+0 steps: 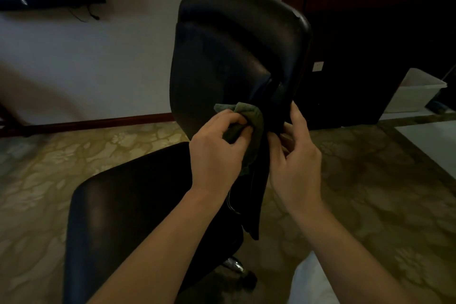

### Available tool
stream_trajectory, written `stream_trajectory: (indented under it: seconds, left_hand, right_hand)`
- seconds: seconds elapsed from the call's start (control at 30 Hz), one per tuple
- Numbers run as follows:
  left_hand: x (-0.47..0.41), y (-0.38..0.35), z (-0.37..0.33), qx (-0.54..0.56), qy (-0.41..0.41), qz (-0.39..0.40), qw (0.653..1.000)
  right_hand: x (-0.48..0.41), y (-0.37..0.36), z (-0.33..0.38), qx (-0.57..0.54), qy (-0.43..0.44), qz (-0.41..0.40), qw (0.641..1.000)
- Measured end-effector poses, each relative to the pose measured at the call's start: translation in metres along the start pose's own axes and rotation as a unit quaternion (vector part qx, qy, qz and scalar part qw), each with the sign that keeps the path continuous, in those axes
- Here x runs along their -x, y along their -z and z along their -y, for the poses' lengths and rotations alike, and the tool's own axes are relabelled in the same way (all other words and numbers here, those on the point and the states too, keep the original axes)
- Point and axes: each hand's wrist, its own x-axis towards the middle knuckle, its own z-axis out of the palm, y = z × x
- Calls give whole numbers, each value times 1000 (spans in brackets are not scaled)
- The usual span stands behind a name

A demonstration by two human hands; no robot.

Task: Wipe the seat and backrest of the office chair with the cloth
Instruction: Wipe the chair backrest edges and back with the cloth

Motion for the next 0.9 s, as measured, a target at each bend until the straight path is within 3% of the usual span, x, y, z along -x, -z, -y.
stream_trajectory:
  seconds: [0.13,0.33,0.57,0.9]
  left_hand:
    - [15,3,10,-5,15,10,1000]
    - [25,19,13,81,22,-27,996]
    - [-10,9,1,-15,-59,25,998]
    - [0,-1,12,-54,-68,1,996]
  right_hand:
    - [0,-1,-1,13,9,-4,1000]
    - [2,-2,-1,20,13,-7,1000]
    - [3,-1,-1,-17,-9,5,1000]
    - [4,-3,-5,4,4,-17,1000]
